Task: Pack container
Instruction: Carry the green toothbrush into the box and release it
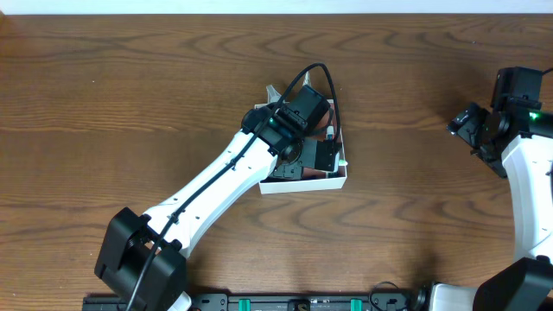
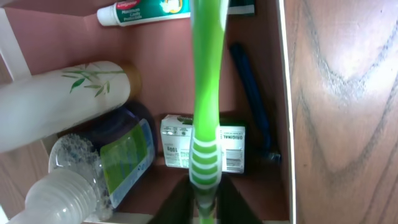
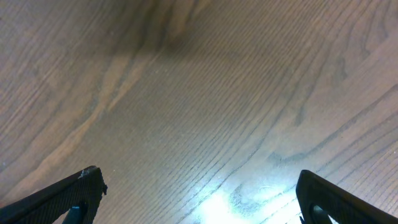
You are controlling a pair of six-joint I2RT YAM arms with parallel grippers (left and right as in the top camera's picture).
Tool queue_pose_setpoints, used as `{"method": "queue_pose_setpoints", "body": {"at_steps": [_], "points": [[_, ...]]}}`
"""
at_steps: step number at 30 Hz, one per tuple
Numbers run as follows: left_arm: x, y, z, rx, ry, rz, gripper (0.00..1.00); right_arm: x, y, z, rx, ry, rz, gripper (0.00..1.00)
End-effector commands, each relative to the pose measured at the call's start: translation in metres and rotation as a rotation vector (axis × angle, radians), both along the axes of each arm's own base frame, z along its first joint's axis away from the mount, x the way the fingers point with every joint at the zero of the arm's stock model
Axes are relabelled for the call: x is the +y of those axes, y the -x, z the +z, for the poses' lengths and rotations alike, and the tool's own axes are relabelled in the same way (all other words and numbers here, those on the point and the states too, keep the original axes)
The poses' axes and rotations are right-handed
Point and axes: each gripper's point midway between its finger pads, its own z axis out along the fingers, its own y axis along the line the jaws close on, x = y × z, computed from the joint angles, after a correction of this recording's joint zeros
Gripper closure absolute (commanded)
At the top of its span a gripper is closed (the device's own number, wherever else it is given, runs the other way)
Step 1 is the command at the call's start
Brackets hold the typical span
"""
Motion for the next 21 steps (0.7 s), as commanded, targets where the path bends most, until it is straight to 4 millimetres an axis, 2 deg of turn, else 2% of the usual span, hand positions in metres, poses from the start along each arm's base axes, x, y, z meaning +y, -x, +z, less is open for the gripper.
{"method": "queue_pose_setpoints", "body": {"at_steps": [1,9,10,12,15,17,21], "points": [[0.0,0.0,-0.005,0.004,-0.008,-0.003,0.67,-0.003,0.001,-0.001,0.006,0.003,-0.005,0.01],[-0.005,-0.005,-0.003,-0.018,0.014,-0.004,0.46,-0.002,0.001,-0.001,0.006,0.003,-0.005,0.01],[-0.006,-0.006,-0.002,-0.022,0.017,-0.003,0.4,-0.003,0.001,-0.001,0.006,0.003,-0.005,0.01],[-0.008,-0.008,-0.001,-0.03,0.026,0.0,0.34,-0.003,0.001,-0.001,0.006,0.003,-0.006,0.01],[-0.007,-0.01,0.001,-0.039,0.028,0.013,0.3,-0.002,0.001,-0.001,0.006,0.003,-0.005,0.01],[-0.004,-0.013,0.006,-0.056,0.035,0.08,0.28,-0.002,0.001,-0.001,0.006,0.003,-0.005,0.01],[0.006,-0.021,0.029,-0.126,0.063,0.222,0.27,-0.002,0.001,-0.001,0.006,0.003,-0.005,0.01]]}}
